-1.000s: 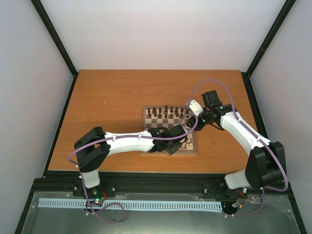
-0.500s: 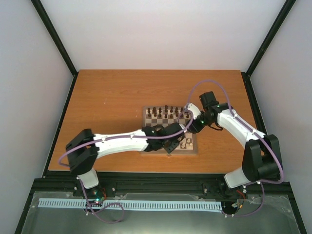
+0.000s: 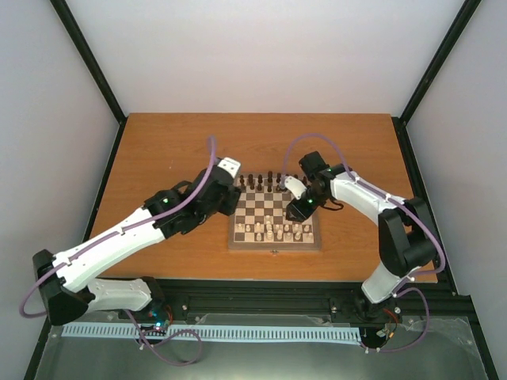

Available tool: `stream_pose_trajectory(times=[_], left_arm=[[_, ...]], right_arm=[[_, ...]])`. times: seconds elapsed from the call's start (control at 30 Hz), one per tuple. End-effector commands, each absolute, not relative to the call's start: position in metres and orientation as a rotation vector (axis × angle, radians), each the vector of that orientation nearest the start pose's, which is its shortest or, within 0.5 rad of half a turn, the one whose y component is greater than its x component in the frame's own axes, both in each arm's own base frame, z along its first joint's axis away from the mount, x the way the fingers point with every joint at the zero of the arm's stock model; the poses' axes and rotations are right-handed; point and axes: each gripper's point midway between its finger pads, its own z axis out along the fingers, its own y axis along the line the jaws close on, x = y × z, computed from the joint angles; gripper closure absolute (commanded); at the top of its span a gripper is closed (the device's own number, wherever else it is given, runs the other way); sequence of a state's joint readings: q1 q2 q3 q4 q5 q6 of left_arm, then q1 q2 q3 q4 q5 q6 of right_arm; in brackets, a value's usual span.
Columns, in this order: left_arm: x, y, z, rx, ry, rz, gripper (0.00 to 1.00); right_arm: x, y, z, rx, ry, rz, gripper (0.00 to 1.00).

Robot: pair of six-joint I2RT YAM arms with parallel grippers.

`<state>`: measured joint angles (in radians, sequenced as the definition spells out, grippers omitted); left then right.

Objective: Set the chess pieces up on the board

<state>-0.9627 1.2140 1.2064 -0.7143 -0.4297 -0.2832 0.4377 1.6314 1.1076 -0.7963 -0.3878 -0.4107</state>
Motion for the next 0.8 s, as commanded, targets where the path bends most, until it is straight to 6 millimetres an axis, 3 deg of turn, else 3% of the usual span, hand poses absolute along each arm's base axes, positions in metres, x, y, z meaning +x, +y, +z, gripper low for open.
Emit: stream_pose_trajectory(times=[0.0, 0.23, 0.77], left_arm=[[0.268, -0.191, 0.234, 0.438, 2.213, -0.009, 0.38], [0.273, -0.186, 0.238, 0.411, 2.223, -0.013, 0.37], [0.272, -0.191, 0.235, 0.427, 2.237, -0.043, 0.37]], right_arm=[[0.284, 0.211, 0.074, -1.263, 2.587, 0.481, 0.52], [0.292, 0.223, 0.066, -1.309, 2.599, 0.396, 0.52], [0.285, 0.212, 0.044, -1.356, 2.656, 0.297, 0.58]])
